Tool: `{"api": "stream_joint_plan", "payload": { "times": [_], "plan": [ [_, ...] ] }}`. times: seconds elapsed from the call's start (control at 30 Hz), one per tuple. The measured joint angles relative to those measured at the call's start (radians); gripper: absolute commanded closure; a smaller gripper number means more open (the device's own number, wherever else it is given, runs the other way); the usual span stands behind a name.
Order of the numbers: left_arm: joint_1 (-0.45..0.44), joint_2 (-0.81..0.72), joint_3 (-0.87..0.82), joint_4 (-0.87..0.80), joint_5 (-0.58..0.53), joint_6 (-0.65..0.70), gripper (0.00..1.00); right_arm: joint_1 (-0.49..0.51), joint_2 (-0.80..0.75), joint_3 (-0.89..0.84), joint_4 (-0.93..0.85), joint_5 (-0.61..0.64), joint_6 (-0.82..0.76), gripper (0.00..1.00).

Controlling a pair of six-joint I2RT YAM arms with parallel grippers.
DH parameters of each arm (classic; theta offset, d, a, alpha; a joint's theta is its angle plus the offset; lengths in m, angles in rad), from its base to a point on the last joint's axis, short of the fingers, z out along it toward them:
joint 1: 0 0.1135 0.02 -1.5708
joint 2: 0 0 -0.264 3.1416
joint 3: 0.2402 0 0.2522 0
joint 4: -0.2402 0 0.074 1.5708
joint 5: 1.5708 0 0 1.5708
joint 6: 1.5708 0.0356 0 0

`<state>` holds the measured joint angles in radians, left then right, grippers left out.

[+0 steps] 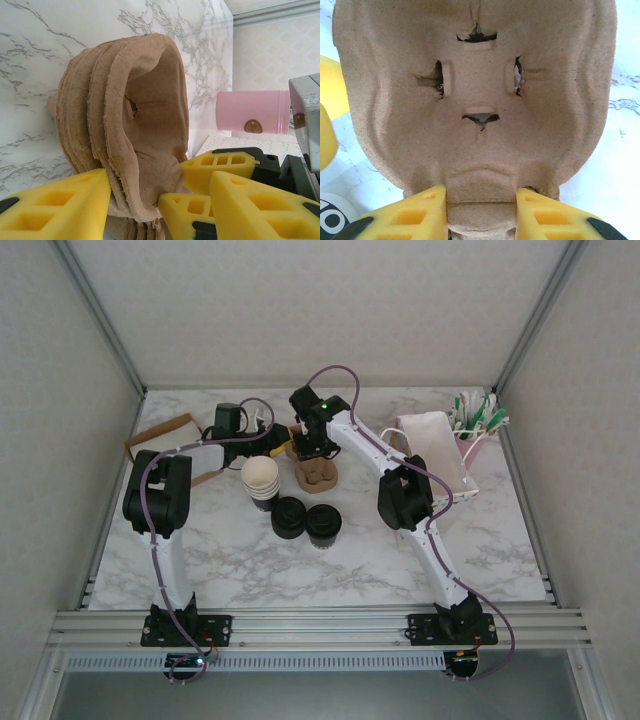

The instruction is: Pack the takeout coffee

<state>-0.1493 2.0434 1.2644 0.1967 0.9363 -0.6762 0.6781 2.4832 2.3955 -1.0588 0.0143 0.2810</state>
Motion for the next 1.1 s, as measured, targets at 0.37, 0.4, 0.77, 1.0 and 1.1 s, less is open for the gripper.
{"api": "stream_joint_plan", "payload": {
  "times": [0.37, 0.4, 0.77, 1.0, 1.1],
  "plan": [
    [-0.002, 0.005, 0.000, 0.000, -0.001, 0.004, 0.46, 0.000, -0.010, -0.015, 0.005, 0.004, 0.005, 0.65],
    [-0.003, 0.006, 0.000, 0.000, -0.001, 0.004, 0.46, 0.000, -0.010, -0.016, 0.006, 0.004, 0.005, 0.65],
    [-0.007, 0.007, 0.000, 0.000, -0.001, 0.011, 0.46, 0.000, -0.038, -0.044, 0.020, 0.011, 0.017, 0.64],
    [-0.007, 0.007, 0.000, 0.001, -0.001, 0.011, 0.44, 0.000, -0.043, -0.053, 0.023, 0.012, 0.019, 0.64],
    [-0.007, 0.007, 0.000, 0.001, -0.001, 0.011, 0.43, -0.001, -0.043, -0.059, 0.023, 0.012, 0.019, 0.64]
  ]
}}
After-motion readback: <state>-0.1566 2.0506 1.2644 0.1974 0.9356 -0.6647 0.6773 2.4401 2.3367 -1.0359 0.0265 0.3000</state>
